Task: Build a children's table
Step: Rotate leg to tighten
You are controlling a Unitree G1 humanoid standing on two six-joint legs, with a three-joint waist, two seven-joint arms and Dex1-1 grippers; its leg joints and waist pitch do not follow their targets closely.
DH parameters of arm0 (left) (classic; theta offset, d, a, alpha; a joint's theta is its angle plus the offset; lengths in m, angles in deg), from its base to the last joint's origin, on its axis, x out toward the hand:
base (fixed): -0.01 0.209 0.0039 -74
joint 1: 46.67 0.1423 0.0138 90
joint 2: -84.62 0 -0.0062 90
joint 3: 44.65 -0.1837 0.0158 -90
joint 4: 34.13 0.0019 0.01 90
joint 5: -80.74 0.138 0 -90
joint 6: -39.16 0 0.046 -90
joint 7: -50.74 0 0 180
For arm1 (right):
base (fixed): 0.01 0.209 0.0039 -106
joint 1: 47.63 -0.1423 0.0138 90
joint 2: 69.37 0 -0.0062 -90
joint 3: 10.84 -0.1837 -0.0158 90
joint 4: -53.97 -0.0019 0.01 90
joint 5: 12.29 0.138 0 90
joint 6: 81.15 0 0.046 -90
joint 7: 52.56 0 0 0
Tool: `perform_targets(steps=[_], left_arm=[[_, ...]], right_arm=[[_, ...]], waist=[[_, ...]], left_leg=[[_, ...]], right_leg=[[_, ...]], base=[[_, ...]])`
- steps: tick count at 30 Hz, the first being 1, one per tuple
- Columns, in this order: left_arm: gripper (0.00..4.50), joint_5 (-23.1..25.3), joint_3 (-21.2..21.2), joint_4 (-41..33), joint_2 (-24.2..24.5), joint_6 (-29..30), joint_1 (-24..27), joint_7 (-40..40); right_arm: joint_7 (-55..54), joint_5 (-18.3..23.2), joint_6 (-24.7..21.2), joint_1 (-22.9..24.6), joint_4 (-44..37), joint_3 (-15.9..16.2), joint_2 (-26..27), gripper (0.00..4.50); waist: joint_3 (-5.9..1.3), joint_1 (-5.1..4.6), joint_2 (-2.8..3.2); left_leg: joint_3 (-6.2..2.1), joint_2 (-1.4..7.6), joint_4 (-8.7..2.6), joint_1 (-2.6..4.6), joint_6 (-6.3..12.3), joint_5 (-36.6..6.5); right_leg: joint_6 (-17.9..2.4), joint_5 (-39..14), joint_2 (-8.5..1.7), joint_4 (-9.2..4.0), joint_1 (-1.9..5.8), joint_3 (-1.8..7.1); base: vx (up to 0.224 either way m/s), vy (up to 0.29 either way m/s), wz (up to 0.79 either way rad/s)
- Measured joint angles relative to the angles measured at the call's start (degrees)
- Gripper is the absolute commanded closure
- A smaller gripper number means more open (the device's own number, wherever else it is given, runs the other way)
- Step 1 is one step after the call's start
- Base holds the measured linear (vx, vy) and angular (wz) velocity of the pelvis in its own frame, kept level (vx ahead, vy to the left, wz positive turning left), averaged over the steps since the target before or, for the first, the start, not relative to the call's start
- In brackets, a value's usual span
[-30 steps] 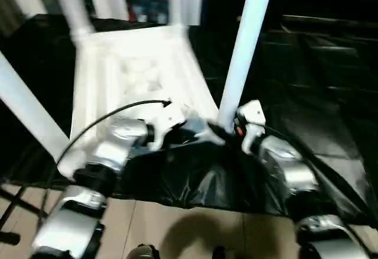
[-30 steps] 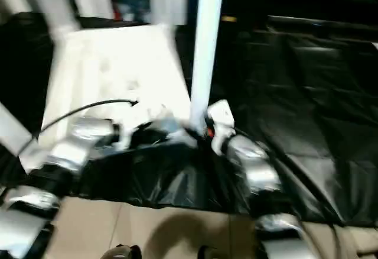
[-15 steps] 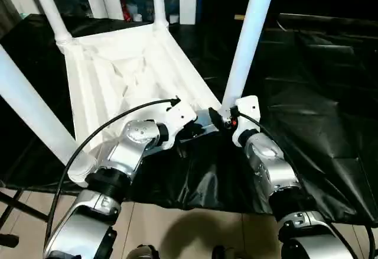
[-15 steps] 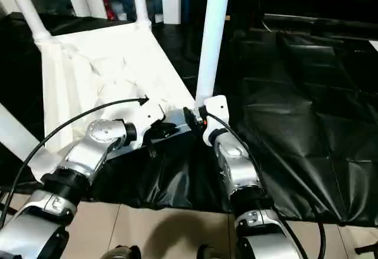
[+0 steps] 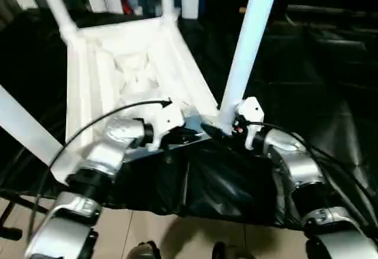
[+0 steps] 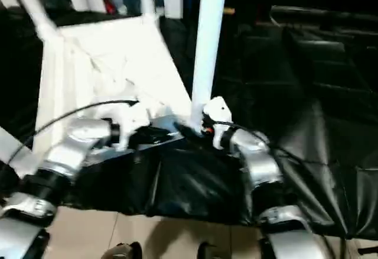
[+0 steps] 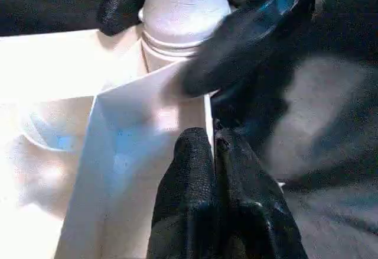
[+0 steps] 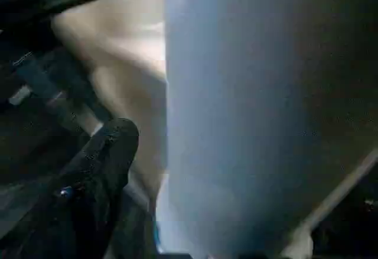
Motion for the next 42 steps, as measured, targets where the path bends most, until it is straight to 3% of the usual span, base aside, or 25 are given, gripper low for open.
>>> perform_targets(steps=[4,5,7,12,14,16,22,28,35,42], left_arm=[[4.5,-1.3,0.36,-2.49,1.99,0.88,0.32,3.47],[4.5,-1.61,0.43,-2.73,2.35,0.96,0.32,4.01],[4.5,-2.37,0.44,-3.4,3.45,1.01,0.43,5.4],[4.5,-3.13,0.47,-5.51,5.41,2.35,0.78,8.14],[4.5,-3.62,0.51,-6.3,6.04,2.87,0.97,8.79],[4.5,-4.07,0.56,-6.72,6.5,3.2,1.01,9.35],[4.5,-4.4,0.73,-7.14,6.34,3.91,1.05,8.97],[4.5,-2.66,2.0,-7.23,4.83,6.02,1.09,3.29],[4.5,2.93,2.21,-10.57,-2.31,11.66,1.4,-10.52],[4.5,6.0,1.6,-12.11,-6.56,13.91,1.7,-17.82]], right_arm=[[7.74,1.83,-1.11,-0.13,-1.88,0.57,-2.55,0.49],[8.82,2.17,-1.22,-0.27,-1.93,0.66,-2.78,0.75],[11.27,2.45,-1.5,-0.95,-1.96,1.17,-3.53,0.84],[14.26,3.72,-2.31,-1.35,-2.58,1.61,-4.17,1.27],[14.84,4.05,-2.54,-1.57,-2.62,1.61,-4.19,1.28],[15.6,4.27,-2.58,-1.66,-2.82,1.61,-4.18,1.68],[15.06,4.38,-3.21,-1.35,-3.62,1.6,-3.5,1.88],[0.58,4.01,-3.26,1.63,-5.3,-1.0,1.73,1.9],[-28.59,0.93,-1.95,4.66,-7.51,-7.47,14.23,1.91],[-47.15,-3.61,0.61,3.03,-5.65,-8.0,20.13,1.92]], waist=[[1.22,-0.04,-0.38],[1.41,-0.05,-0.45],[1.85,-0.08,-0.67],[2.57,-0.11,-1.23],[2.82,-0.16,-1.27],[3.03,-0.22,-1.3],[3.16,-0.22,-1.29],[3.68,-0.92,-1.66],[3.88,-1.79,-1.59],[3.83,-1.9,-1.33]], left_leg=[[0.08,-0.04,-0.02,-0.01,-0.03,-0.02],[0.09,-0.04,-0.02,-0.01,-0.03,-0.02],[0.11,-0.03,-0.13,0.05,-0.03,-0.02],[0.16,-0.03,-0.44,0.18,-0.23,-0.13],[0.16,-0.03,-0.49,0.19,-0.17,-0.09],[0.19,-0.03,-0.54,0.19,-0.05,-0.02],[0.2,-0.03,-0.6,0.2,-0.05,-0.02],[0.18,-0.17,-0.78,0.86,-0.38,-0.2],[-0.21,-1.01,-1.33,1.03,-0.54,-0.12],[-0.17,-1.6,-1.57,1.01,-0.51,-0.12]], right_leg=[[-0.01,-0.01,-0.07,-0.09,0.0,0.04],[-0.01,-0.01,-0.08,-0.1,-0.01,0.05],[0.01,-0.03,-0.07,-0.1,-0.03,0.06],[0.01,-0.25,-0.07,-0.09,-0.03,0.05],[-0.03,-0.32,-0.07,-0.08,-0.03,0.04],[-0.07,-0.37,-0.07,-0.08,-0.06,0.04],[-0.11,-0.41,-0.07,-0.05,-0.1,0.03],[0.19,-0.59,-0.12,-0.13,0.35,0.17],[0.31,-0.67,-0.27,-0.48,0.23,0.83],[0.33,-0.68,-0.29,-1.25,0.23,1.68]], base=[[0.0,0.0,0.0],[0.0,0.0,0.0],[0.0,0.0,0.0],[0.0,0.0,0.0],[0.0,0.0,0.0],[0.0,0.0,0.0],[0.0,0.0,0.0],[0.0,0.0,0.0],[-0.007,0.001,-0.01],[0.0,0.0,0.0]])
